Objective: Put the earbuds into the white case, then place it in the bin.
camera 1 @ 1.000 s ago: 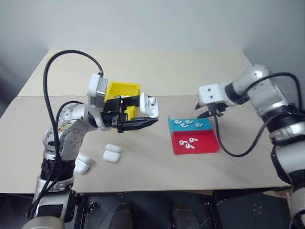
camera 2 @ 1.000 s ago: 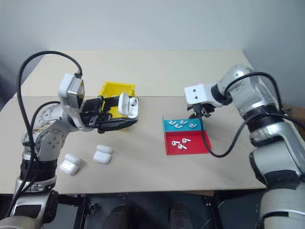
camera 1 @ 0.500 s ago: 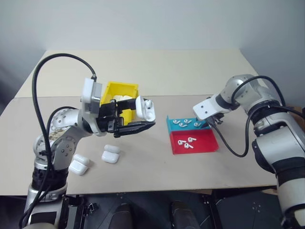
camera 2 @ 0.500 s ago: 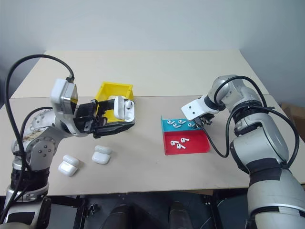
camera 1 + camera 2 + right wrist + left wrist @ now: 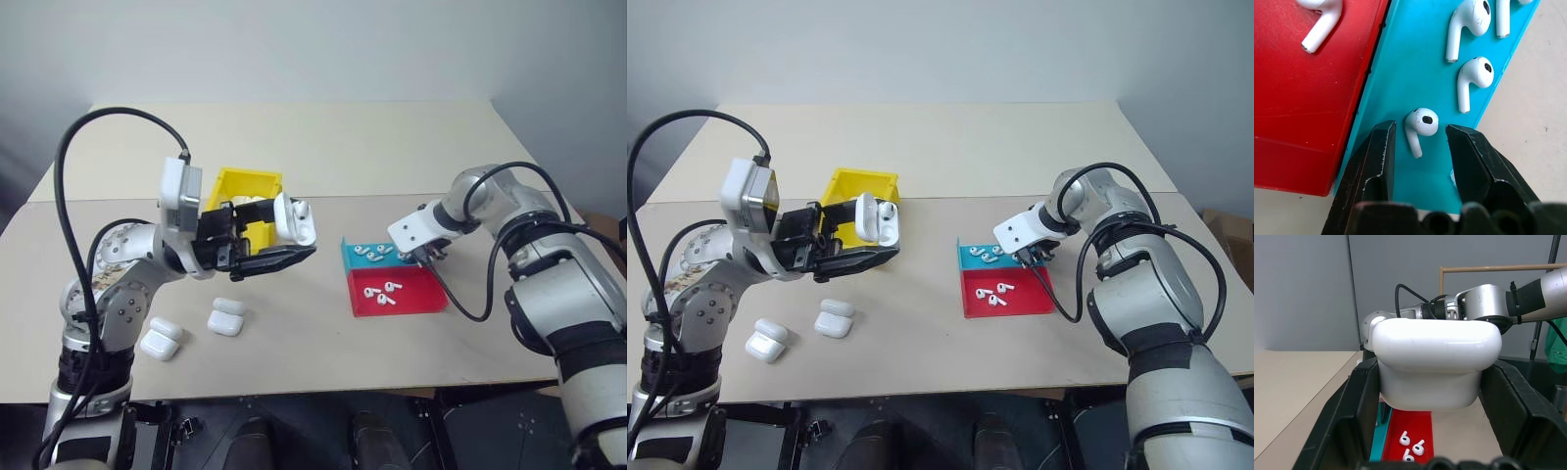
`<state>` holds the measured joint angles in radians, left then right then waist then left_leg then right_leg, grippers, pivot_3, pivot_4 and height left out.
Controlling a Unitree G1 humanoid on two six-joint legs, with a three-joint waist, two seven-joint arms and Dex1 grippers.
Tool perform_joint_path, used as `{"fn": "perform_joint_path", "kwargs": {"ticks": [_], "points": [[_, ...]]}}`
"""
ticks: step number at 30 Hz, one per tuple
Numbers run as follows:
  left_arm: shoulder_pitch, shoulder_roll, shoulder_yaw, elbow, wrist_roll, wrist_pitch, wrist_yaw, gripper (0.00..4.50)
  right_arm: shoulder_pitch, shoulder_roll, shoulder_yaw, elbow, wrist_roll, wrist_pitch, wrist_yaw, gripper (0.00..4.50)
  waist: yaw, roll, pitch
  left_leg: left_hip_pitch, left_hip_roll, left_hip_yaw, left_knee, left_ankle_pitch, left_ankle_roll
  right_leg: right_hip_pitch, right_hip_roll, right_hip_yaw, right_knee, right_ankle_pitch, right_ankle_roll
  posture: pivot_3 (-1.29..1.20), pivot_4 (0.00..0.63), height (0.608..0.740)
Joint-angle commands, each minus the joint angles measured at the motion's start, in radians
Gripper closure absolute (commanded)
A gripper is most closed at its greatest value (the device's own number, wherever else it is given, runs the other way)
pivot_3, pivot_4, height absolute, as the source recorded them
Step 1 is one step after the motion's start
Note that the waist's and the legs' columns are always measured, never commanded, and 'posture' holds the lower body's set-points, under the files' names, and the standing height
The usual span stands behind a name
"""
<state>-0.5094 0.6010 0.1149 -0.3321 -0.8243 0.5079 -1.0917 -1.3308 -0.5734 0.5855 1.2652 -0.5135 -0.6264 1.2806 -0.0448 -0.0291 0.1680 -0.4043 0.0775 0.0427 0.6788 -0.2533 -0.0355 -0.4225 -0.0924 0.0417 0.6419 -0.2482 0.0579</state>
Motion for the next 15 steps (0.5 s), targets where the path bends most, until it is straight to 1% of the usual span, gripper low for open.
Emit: {"fn": "perform_joint_path", "kwargs": {"ticks": [1, 8, 13, 14, 15], "points": [[-0.003, 0.01, 0.018, -0.035, -0.014, -0.008, 0.006, 1.7, -0.017, 0.005, -0.021, 0.004, 0.001, -0.002, 0.006, 2.47, -0.001, 0.0, 0.0, 0.0, 0.0, 0.0, 0.0, 0.0, 0.0, 0.0, 0.0, 0.0, 0.0, 0.0, 0.0, 0.0, 0.15, 0.74], [0.006, 0.019, 0.029, -0.039, -0.018, -0.007, 0.008, 1.7, 0.003, 0.02, -0.013, 0.02, -0.044, 0.027, -0.07, 2.47, -0.001, 0.0, 0.0, 0.0, 0.0, 0.0, 0.0, 0.0, 0.0, 0.001, 0.0, 0.0, 0.0, 0.0, 0.0, 0.0, 0.15, 0.74], [0.016, 0.024, 0.03, -0.055, -0.023, -0.006, 0.018, 1.7, 0.006, 0.012, -0.004, 0.024, -0.064, 0.017, -0.067, 2.47, -0.001, 0.0, 0.0, 0.002, 0.0, 0.0, 0.0, 0.0, 0.0, 0.001, 0.0, 0.0, 0.0, 0.0, 0.0, 0.0, 0.15, 0.74], [0.018, 0.025, 0.03, -0.058, -0.024, -0.006, 0.021, 1.7, 0.006, 0.013, -0.007, 0.024, -0.063, 0.02, -0.058, 2.76, -0.001, 0.0, 0.0, 0.002, 0.0, 0.0, 0.0, 0.0, 0.0, 0.002, 0.0, 0.0, 0.0, 0.0, 0.0, 0.0, 0.15, 0.74], [0.018, 0.026, 0.03, -0.059, -0.024, -0.006, 0.021, 1.7, 0.006, 0.014, -0.009, 0.024, -0.062, 0.024, -0.048, 2.83, -0.001, 0.0, 0.0, 0.002, 0.0, 0.0, 0.0, 0.0, 0.0, 0.002, 0.0, 0.0, 0.0, 0.0, 0.0, 0.0, 0.15, 0.74]]}}
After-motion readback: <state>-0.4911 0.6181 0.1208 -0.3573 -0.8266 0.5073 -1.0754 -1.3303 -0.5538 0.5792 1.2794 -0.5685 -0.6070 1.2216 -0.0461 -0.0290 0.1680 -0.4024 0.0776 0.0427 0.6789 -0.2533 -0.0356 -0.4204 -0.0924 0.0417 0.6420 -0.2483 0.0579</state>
